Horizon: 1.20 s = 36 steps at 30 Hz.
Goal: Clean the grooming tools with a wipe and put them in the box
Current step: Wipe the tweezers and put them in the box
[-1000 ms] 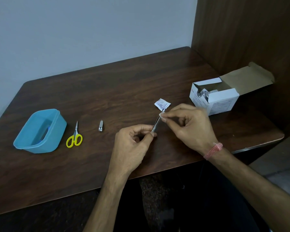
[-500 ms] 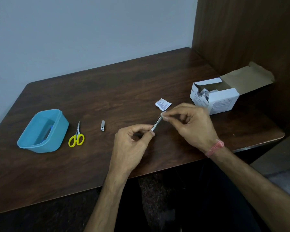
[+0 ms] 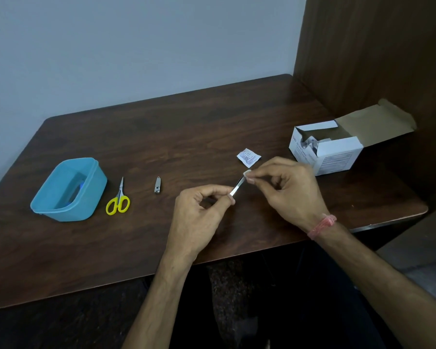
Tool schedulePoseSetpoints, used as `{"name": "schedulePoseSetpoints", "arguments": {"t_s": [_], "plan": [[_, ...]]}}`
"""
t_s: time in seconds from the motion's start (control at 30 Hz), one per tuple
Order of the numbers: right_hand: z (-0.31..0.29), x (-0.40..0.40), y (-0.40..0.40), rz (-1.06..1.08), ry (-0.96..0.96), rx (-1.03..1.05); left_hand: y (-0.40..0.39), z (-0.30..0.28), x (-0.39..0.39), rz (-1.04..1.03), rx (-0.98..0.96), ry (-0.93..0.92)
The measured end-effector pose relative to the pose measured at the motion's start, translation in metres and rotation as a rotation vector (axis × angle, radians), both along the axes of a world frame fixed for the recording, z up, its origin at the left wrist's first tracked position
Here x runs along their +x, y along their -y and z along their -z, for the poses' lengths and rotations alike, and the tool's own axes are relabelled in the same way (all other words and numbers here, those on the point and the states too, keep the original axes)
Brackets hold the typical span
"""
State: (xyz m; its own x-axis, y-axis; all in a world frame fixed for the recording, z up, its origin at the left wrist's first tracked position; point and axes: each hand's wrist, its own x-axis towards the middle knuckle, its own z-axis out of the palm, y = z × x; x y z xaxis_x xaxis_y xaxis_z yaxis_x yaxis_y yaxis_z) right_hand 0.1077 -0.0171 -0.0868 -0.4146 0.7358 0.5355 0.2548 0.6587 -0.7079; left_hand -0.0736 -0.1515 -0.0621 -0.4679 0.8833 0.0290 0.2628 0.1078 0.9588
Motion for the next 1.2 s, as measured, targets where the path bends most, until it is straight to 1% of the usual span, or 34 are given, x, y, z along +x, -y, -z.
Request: {"name": "schedulePoseSetpoints", "arguments": {"t_s": [0.1, 0.2, 0.3, 0.4, 0.47, 0.6, 0.77, 0.87, 1.0, 1.07, 1.2], "plan": [[-0.001, 0.001, -0.001, 0.029, -0.012, -0.003, 0.000, 0.001, 0.000, -0.007, 0.004, 0.005], [0.000, 0.001, 0.001, 0.001, -0.014, 0.000, 0.000, 0.000, 0.000, -0.003, 0.018, 0.021], [-0.002, 0.002, -0.001, 0.043, -0.027, -0.017, -0.001, 0.002, -0.001, -0.006, 0.023, 0.007], [-0.002, 0.002, 0.001, 0.018, -0.001, -0.001, -0.001, 0.003, 0.000, -0.017, 0.028, 0.015], [-0.002, 0.001, 0.001, 0.051, -0.010, -0.009, -0.001, 0.004, -0.001, -0.013, 0.035, 0.007], [-0.001, 0.001, 0.004, -0.015, 0.037, 0.088, -0.001, 0.005, -0.001, -0.008, 0.027, -0.010], [0.003, 0.001, 0.008, -0.039, 0.087, 0.193, -0.001, 0.005, 0.000, -0.016, 0.010, -0.021], [0.003, 0.002, 0.007, -0.010, 0.061, 0.186, -0.002, 0.007, 0.000, -0.014, 0.010, -0.028], [0.001, 0.004, 0.010, -0.032, 0.094, 0.236, -0.001, 0.005, 0.000, -0.009, 0.026, -0.014], [0.000, 0.003, 0.010, -0.019, 0.066, 0.231, -0.001, 0.004, 0.000, -0.006, 0.028, -0.023], [-0.001, 0.002, 0.014, -0.067, 0.132, 0.287, 0.000, 0.004, 0.000, 0.011, 0.018, -0.017]]}}
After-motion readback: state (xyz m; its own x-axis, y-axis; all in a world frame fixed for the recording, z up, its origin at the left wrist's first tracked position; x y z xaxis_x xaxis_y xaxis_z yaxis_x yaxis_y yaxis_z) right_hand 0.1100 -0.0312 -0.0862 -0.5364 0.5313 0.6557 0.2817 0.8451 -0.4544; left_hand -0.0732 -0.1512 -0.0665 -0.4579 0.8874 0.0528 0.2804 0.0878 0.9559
